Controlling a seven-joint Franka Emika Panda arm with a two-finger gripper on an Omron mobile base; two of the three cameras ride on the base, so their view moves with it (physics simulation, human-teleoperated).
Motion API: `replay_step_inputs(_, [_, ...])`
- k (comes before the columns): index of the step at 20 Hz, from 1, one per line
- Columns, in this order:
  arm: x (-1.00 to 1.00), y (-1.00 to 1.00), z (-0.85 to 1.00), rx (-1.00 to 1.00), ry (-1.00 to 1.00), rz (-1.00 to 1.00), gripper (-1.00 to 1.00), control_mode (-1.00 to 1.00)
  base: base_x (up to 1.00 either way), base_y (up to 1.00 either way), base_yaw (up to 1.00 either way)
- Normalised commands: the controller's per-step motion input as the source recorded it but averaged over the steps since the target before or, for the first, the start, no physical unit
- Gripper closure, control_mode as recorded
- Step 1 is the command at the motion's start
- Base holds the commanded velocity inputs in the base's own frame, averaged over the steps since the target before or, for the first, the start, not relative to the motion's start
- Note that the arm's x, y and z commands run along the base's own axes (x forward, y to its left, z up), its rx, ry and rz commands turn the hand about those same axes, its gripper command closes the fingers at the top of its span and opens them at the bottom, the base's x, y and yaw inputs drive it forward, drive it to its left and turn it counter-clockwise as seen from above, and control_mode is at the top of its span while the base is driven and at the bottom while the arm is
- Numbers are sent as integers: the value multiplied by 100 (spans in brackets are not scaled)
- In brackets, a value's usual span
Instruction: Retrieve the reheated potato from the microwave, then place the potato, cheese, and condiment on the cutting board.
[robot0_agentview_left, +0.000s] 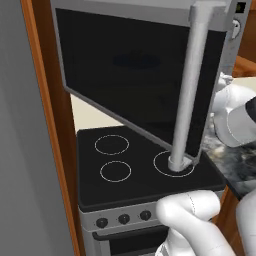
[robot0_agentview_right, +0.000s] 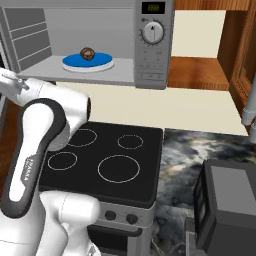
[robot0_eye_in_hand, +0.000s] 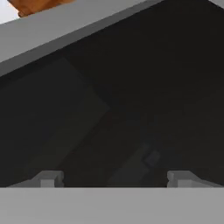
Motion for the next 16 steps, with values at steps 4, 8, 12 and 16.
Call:
replay_step_inputs(4, [-71,100,3,0,-6,12,-100,-100,0,0,0])
replay_step_inputs(8, [-42,89,4,-1,-11,6,-100,-100,0,0,0])
replay_step_inputs(12, [-12,-11,25,-11,-19,-3,-100,-100,0,0,0])
replay_step_inputs(16, [0,-95,27,-16,-15,-14,-100,-100,0,0,0])
